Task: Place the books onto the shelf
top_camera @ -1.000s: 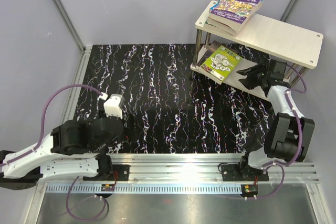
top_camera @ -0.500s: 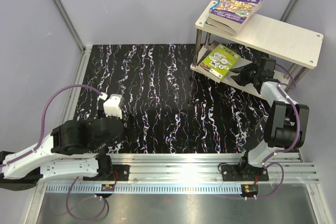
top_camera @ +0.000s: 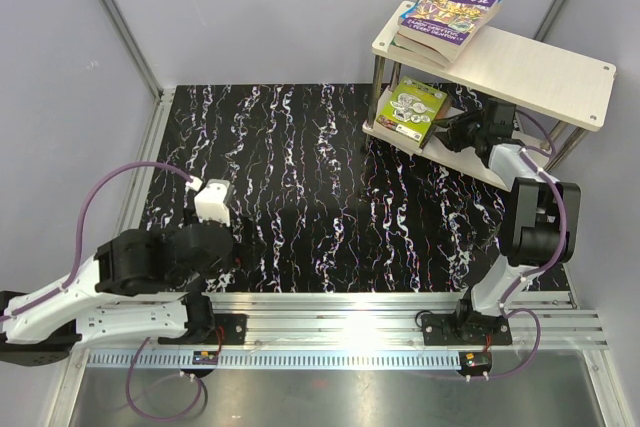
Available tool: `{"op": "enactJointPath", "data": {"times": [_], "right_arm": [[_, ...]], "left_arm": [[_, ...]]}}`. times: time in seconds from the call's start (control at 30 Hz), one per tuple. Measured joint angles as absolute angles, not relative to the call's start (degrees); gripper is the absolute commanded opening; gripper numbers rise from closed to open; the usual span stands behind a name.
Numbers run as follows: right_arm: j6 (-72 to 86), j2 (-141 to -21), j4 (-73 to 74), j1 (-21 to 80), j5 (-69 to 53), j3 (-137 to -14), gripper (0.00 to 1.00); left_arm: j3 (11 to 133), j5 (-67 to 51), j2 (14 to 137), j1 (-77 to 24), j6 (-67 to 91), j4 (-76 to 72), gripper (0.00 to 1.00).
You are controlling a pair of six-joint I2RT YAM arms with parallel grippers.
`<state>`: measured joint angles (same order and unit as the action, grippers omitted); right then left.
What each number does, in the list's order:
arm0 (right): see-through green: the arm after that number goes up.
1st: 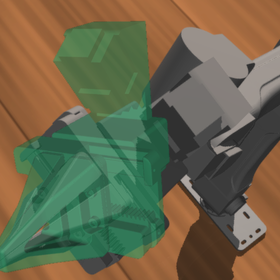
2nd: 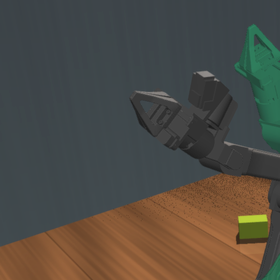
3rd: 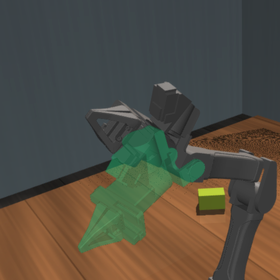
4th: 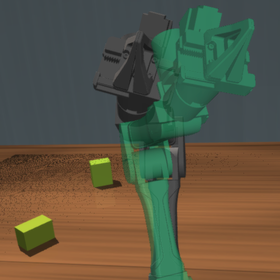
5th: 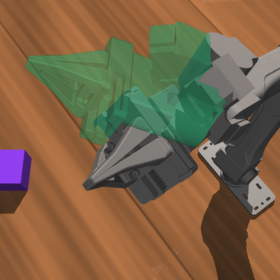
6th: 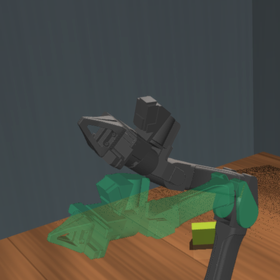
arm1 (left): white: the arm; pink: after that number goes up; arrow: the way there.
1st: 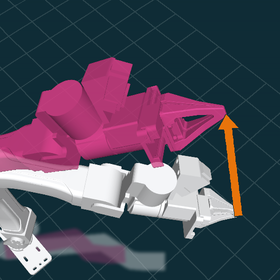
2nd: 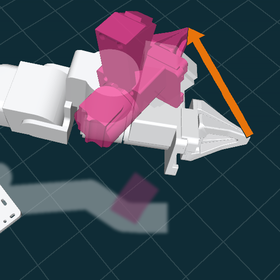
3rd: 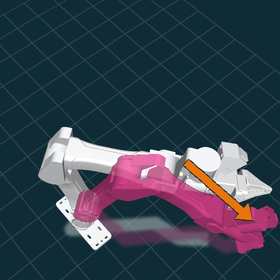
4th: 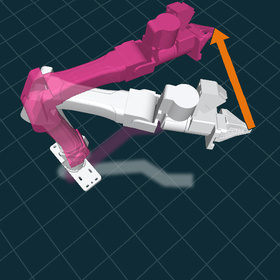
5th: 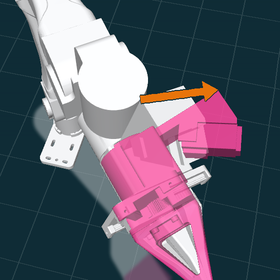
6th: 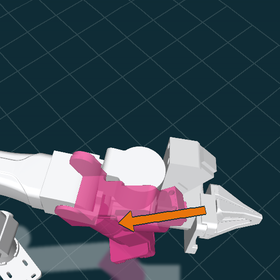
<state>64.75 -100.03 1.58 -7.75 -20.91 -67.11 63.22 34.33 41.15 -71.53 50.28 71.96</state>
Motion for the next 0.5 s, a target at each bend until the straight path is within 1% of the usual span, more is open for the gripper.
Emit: {"op": "enactJointPath", "data": {"times": [0.13,0.17,0.23,0.27,0.37,0.4,0.5], "right_arm": [[63.6,-98.9,3.8,-7.6,-18.9,-67.0,0.53],[63.0,-98.0,5.0,-7.8,-18.3,-66.8,0.61],[61.8,-95.6,7.8,-8.2,-17.3,-65.6,0.70],[61.1,-94.0,9.3,-8.6,-16.9,-65.0,0.81],[58.9,-88.1,13.9,-10.3,-15.9,-63.5,0.98],[58.0,-86.1,15.0,-10.8,-15.9,-63.5,1.00],[55.2,-80.2,17.4,-12.0,-15.8,-63.2,1.00]], "left_arm": [[63.2,34.3,41.7,-70.9,49.5,72.1,0.99],[63.2,34.3,41.9,-70.8,49.3,72.0,0.99],[63.2,34.2,42.2,-70.6,48.8,71.9,0.99],[63.2,34.2,42.5,-70.4,48.4,71.8,0.99],[63.3,33.8,43.6,-70.0,47.4,70.8,0.99],[63.3,33.5,44.1,-69.8,46.9,70.2,0.99],[63.5,32.1,46.3,-68.5,45.1,68.0,0.99]]}}
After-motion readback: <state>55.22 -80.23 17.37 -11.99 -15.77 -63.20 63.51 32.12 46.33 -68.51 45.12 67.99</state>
